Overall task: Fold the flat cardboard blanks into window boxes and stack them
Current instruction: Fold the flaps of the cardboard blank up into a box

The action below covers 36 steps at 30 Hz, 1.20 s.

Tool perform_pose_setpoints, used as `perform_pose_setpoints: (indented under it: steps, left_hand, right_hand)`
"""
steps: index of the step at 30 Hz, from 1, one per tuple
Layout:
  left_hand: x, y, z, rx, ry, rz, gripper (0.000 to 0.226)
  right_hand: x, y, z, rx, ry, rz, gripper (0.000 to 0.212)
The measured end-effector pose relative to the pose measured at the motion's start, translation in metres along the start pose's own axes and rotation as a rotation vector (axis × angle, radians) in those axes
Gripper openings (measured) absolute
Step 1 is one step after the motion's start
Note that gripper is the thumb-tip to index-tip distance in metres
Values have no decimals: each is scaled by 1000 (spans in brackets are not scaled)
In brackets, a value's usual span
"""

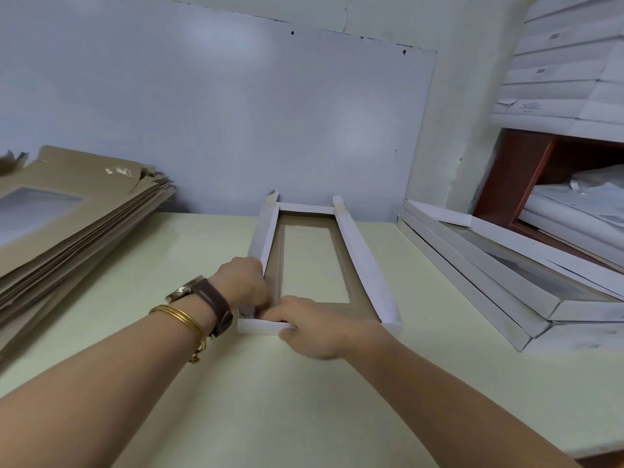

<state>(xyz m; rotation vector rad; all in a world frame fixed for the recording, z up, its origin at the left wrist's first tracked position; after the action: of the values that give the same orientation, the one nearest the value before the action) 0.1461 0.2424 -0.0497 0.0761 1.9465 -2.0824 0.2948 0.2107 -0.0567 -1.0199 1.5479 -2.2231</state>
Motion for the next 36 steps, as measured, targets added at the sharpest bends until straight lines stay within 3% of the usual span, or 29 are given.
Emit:
perform_pose_setpoints:
  steps: [5,13,22,25,30,36]
  left_hand:
    - [-5,1,-5,-45,30,-52,20]
    - [-14,2,-4,-51,58,-188,15]
    - [-9,7,-3,-28,60,-132,13]
    - [-10,8,-2,31,73,-120,1]
    - [-10,9,-2,97,98,-151,23]
    - [-8,5,-1,102,78,-103,22]
  right_hand:
    - [0,3,-2,-21,-35,-14,28]
    - [-2,4,-6,-27,-18,-3,47]
    - [-5,6,-6,-34,-13,3,52]
    - [-6,7,-7,-28,-5,2,50]
    - [-7,7,-8,-21,15,11,51]
    - [-6,7,-6,-18,7,19,50]
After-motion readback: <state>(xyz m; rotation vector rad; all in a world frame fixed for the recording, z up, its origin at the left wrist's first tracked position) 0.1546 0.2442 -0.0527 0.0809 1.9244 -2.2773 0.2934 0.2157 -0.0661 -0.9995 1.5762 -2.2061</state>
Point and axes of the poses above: each hand's wrist, its own z-axis away from the middle knuckle, its own y-axis out of the palm, x = y × z, the point moved 2 cm from there along -z, towards the middle knuckle, and after that the axes turned 10 degrees about y, right-handed, at the moved point
